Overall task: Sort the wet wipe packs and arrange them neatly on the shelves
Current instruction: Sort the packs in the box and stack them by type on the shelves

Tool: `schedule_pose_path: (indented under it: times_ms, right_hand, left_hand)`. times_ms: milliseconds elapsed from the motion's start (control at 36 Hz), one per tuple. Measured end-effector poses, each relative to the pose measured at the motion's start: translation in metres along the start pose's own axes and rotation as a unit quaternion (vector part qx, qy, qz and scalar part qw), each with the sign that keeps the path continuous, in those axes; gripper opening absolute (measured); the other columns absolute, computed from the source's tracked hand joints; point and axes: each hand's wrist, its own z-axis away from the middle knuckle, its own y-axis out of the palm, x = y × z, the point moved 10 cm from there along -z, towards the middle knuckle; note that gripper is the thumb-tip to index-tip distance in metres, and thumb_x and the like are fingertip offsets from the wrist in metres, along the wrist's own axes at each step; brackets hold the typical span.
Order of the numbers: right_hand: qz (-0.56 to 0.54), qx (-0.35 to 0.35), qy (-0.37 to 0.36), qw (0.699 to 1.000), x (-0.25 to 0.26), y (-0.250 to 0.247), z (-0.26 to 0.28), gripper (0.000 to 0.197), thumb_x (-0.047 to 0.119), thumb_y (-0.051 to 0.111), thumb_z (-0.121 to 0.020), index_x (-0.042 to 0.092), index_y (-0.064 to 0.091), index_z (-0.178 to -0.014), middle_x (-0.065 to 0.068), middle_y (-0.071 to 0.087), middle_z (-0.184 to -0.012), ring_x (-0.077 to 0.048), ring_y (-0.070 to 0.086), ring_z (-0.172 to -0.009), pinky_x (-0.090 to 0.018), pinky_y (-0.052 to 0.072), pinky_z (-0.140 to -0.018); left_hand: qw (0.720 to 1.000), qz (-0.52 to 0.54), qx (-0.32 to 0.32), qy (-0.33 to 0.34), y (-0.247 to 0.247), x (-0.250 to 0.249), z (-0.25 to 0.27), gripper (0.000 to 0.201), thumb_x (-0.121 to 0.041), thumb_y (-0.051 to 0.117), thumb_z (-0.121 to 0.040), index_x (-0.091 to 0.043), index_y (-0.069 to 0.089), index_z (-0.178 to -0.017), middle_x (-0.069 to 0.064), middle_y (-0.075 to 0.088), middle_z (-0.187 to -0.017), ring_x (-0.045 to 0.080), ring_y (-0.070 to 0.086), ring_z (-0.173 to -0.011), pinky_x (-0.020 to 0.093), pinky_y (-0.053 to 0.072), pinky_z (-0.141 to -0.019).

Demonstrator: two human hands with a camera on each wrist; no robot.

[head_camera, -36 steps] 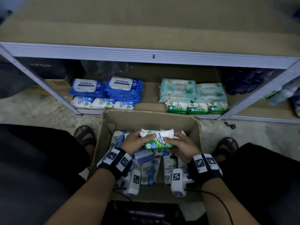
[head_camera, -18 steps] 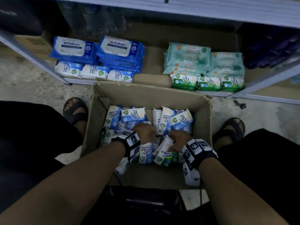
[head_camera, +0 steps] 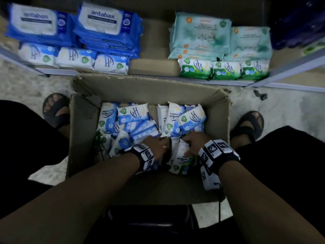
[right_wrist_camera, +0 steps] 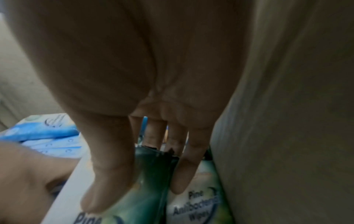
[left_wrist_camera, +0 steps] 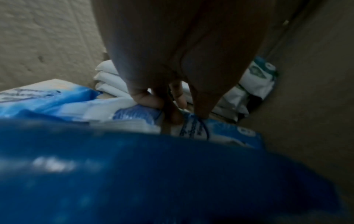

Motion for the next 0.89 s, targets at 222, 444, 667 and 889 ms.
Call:
schedule_pose_path:
  times_ms: [222, 444, 667, 889]
  right_hand:
    - [-0.050, 0.021, -0.010, 0.999, 0.017, -0.002, -0.003, 0.066, 0.024, 0.087, -0.072, 0.021, 0.061, -0.133, -0.001, 0.065, -0.127, -0.021, 0.061, -0.115, -0.032, 0.050, -0.095]
    - [-0.068, -0.026, -0.037, 0.997, 0.050, -0.006, -0.005, 0.072, 0.022, 0.086, -0.073, 0.017, 0.055, -0.138, -0.002, 0.058, -0.134, -0.021, 0.055, -0.123, -0.020, 0.040, -0.095]
    - [0.038, -0.009, -0.057, 0.998, 0.078, 0.005, -0.015, 0.059, 0.016, 0.080, -0.079, 0.009, 0.047, -0.128, -0.013, 0.059, -0.124, -0.029, 0.057, -0.111, -0.027, 0.042, -0.079]
    - [0.114, -0.064, -0.047, 0.990, 0.074, 0.002, -0.022, 0.051, 0.019, 0.075, -0.082, 0.016, 0.047, -0.126, -0.014, 0.058, -0.119, -0.032, 0.059, -0.105, -0.037, 0.049, -0.084]
  left_hand:
    - [0.997, -0.025, 0.060, -0.030, 0.021, 0.003, 0.005, 0.054, -0.039, 0.046, -0.099, -0.017, 0.037, -0.148, 0.005, 0.026, -0.157, 0.030, 0.033, -0.137, 0.043, 0.038, -0.099]
    - [0.989, -0.088, 0.112, -0.040, 0.009, 0.030, 0.027, 0.048, -0.040, 0.039, -0.102, -0.029, 0.037, -0.149, 0.002, 0.025, -0.158, 0.031, 0.025, -0.141, 0.052, 0.029, -0.110]
    - [0.984, -0.104, 0.138, -0.039, 0.005, 0.034, 0.039, 0.041, -0.031, 0.037, -0.103, -0.024, 0.046, -0.142, 0.003, 0.034, -0.153, 0.030, 0.030, -0.138, 0.052, 0.026, -0.109]
    - [0.983, -0.115, 0.129, -0.052, 0.010, 0.048, 0.043, 0.033, -0.029, 0.044, -0.100, -0.018, 0.060, -0.127, 0.004, 0.051, -0.138, 0.028, 0.042, -0.127, 0.047, 0.025, -0.107]
